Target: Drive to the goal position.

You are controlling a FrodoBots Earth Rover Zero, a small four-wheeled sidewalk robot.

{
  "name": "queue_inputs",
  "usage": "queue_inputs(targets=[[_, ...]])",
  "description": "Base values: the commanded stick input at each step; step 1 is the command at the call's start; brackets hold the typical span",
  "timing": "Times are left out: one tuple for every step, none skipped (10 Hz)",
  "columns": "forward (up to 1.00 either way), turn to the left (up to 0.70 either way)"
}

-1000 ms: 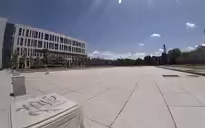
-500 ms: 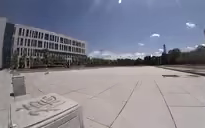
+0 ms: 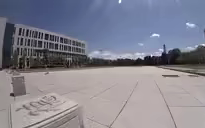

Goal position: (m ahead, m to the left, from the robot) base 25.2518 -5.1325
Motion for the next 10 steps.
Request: queue_inputs(targets=[[0.06, 0.00], [0.06, 0.00], [0.06, 0.00], [0.06, 0.00], [0.06, 0.00], [0.06, 0.00], [0.06, 0.00], [0.06, 0.00], [0.06, 0.00], [0.06, 0.00]])
